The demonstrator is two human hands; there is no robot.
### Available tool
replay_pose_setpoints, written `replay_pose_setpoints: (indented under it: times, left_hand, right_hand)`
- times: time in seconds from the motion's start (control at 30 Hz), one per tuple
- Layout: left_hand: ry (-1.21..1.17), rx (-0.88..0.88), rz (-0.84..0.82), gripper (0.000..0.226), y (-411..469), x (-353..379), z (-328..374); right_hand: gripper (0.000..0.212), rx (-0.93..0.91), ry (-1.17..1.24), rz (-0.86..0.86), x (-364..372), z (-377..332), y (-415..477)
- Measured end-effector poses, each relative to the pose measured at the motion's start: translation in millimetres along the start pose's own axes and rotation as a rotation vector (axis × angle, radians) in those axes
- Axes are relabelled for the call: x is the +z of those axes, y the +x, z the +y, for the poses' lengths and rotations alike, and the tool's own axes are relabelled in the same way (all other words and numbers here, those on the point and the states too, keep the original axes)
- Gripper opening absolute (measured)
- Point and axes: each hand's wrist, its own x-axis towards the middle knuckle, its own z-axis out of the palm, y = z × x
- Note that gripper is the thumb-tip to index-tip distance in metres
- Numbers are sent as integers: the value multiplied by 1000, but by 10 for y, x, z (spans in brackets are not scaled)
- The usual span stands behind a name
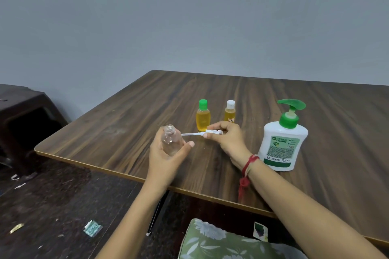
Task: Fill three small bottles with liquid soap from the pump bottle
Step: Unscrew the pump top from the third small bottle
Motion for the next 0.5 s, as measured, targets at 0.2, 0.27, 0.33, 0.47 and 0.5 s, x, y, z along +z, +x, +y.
replay_pose_setpoints:
  times: [0.2,0.27,0.33,0.47,0.5]
  left_hand:
    - [16,-19,-38,28,-84,66,2]
    - [22,-29,-49,28,-92,86,-12]
    - [29,-35,-59,27,-88,103,-36]
    - [31,-38,-76,27,-82,139,-61]
    - [35,-39,-87,27,-86,155,-55]
  right_hand:
    - [22,-8,-194,6,-108,106,45]
    - [24,-32,-265,-17,-135,116,41]
    - [23,-57,-348,-71,-147,107,36]
    - [21,-76,-550,-113,-166,82,33]
    - [23,-78,-586,-116,-169,66,33]
